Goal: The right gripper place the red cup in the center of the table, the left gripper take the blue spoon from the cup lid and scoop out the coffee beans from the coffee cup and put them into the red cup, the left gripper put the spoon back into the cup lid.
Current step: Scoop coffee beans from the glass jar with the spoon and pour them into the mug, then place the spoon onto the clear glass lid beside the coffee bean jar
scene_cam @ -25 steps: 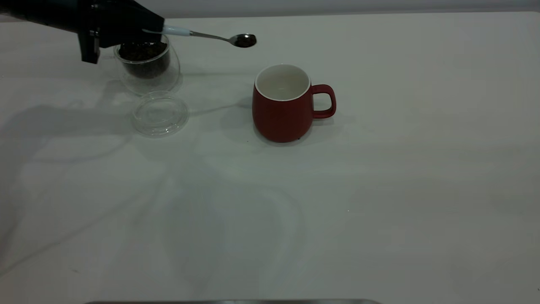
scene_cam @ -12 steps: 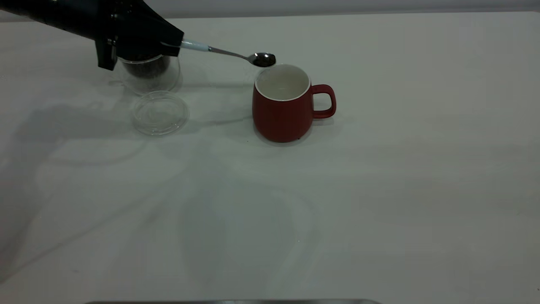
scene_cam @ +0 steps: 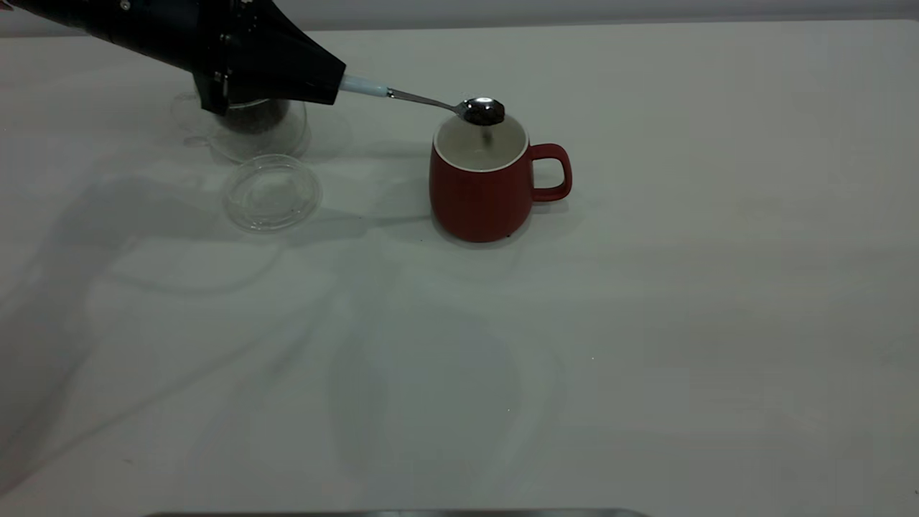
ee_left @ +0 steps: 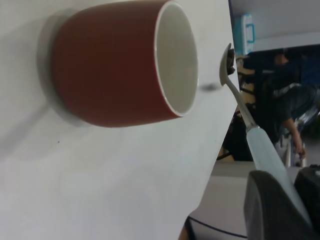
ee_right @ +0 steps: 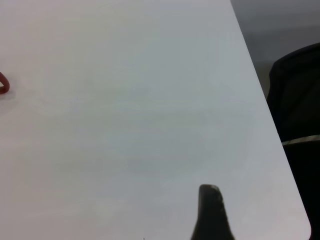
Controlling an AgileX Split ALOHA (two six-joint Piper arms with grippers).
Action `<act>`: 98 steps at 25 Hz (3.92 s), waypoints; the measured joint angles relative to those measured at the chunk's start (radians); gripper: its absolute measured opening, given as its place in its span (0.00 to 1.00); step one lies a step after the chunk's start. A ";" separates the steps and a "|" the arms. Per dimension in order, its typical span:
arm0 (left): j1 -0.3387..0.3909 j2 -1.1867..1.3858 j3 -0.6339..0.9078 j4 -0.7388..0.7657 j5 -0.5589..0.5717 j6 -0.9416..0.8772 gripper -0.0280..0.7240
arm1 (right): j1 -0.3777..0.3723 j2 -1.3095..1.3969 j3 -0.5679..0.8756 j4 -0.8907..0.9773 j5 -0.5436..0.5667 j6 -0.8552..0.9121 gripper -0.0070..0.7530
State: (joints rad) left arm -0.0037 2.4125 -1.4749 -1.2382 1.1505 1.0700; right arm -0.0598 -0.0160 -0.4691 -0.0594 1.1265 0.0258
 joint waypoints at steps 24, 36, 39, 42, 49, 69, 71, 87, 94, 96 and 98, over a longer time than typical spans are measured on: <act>0.000 0.000 0.000 -0.040 -0.136 0.361 0.20 | 0.000 0.000 0.000 0.000 0.000 0.000 0.76; 0.115 0.000 0.000 -0.076 -0.004 0.022 0.20 | 0.000 0.000 0.000 0.000 0.000 0.000 0.76; 0.166 -0.017 0.027 -0.076 -0.005 0.006 0.20 | 0.000 0.000 0.000 0.000 0.000 0.000 0.76; 0.214 -0.051 0.082 -0.073 -0.003 0.005 0.20 | 0.000 0.000 0.000 0.000 0.000 0.000 0.76; 0.350 -0.066 0.224 -0.065 -0.012 0.035 0.20 | 0.000 0.000 0.000 0.000 0.000 0.000 0.76; 0.407 -0.066 0.302 0.002 -0.301 0.086 0.20 | 0.000 0.000 0.000 0.000 0.000 0.000 0.76; 0.402 -0.066 0.302 0.002 -0.305 0.086 0.20 | 0.000 0.000 0.000 0.000 0.000 0.000 0.76; 0.273 -0.066 0.304 -0.022 -0.405 0.086 0.20 | 0.000 0.000 0.000 0.000 0.000 0.000 0.76; 0.263 -0.066 0.305 -0.034 -0.419 0.086 0.20 | 0.000 0.000 0.000 0.000 0.000 0.000 0.76; 0.256 -0.066 0.305 -0.036 -0.425 0.086 0.20 | 0.000 0.000 0.000 0.000 0.000 0.000 0.76; 0.252 -0.064 0.305 -0.039 -0.427 0.086 0.20 | 0.000 0.000 0.000 0.000 0.000 0.000 0.76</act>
State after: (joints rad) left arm 0.2486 2.3480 -1.1698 -1.2774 0.7235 1.1560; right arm -0.0598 -0.0160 -0.4691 -0.0594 1.1265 0.0258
